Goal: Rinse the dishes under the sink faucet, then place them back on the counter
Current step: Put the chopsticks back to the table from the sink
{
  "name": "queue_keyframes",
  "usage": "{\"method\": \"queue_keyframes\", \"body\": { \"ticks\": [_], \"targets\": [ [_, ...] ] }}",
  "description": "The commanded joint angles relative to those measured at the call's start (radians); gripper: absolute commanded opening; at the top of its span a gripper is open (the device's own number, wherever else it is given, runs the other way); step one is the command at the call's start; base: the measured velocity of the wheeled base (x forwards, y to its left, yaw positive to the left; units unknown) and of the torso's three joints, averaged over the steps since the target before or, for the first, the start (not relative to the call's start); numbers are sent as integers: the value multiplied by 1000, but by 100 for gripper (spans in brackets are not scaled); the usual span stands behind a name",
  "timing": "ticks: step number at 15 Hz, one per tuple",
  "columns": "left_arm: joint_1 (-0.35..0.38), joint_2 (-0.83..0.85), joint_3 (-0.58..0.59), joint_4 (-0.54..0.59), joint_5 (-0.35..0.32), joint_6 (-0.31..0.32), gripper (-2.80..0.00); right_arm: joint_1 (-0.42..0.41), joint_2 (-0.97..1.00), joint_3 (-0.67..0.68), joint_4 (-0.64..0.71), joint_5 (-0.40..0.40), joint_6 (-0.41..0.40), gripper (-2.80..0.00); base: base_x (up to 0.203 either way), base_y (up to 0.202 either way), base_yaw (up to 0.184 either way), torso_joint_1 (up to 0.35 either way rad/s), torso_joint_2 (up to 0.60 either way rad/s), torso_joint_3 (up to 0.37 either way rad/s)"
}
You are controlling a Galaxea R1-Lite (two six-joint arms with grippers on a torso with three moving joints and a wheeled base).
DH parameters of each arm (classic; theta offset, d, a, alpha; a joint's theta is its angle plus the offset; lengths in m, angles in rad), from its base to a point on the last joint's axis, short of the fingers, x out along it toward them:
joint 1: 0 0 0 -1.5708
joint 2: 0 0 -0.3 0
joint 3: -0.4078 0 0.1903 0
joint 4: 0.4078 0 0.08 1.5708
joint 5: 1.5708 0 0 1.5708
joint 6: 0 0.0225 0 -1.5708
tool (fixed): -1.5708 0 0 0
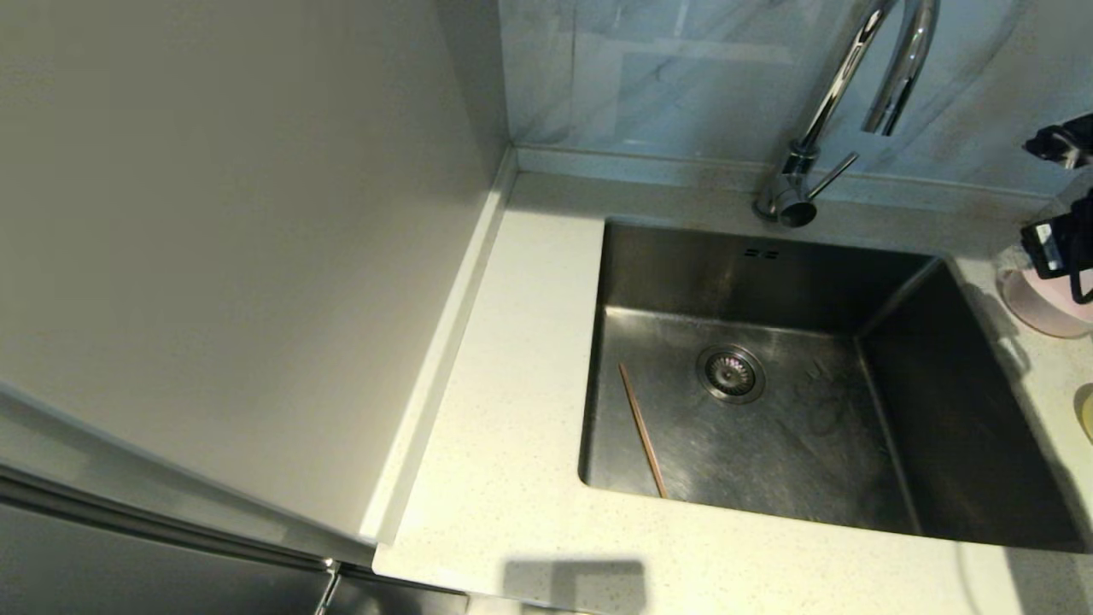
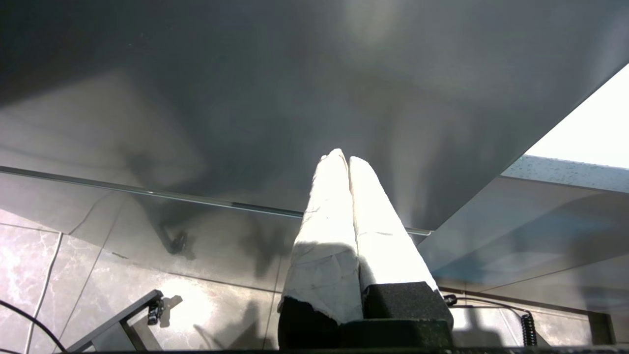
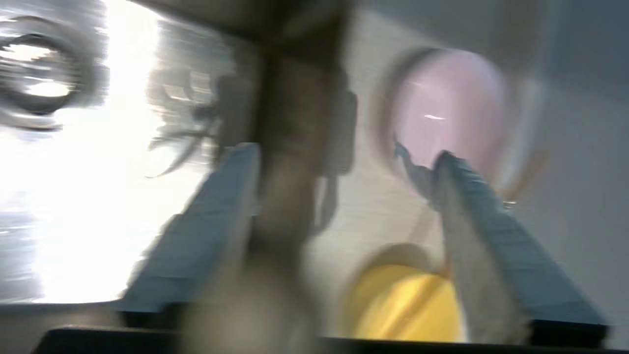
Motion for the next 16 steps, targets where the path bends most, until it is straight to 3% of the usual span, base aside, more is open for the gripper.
{"method": "queue_keyframes", "body": {
  "ticks": [1, 8, 16],
  "targets": [
    [0, -3, 0, 0, 0, 0, -280, 87, -32, 43, 7, 0, 41, -280, 0, 0, 0, 0, 0, 0],
    [0, -3, 0, 0, 0, 0, -280, 236, -18, 258, 47, 12, 91, -280, 0, 0, 0, 0, 0, 0],
    [0, -3, 0, 0, 0, 0, -280, 285, 209, 239, -2, 126, 84, -280, 0, 0, 0, 0, 0, 0]
  ]
}}
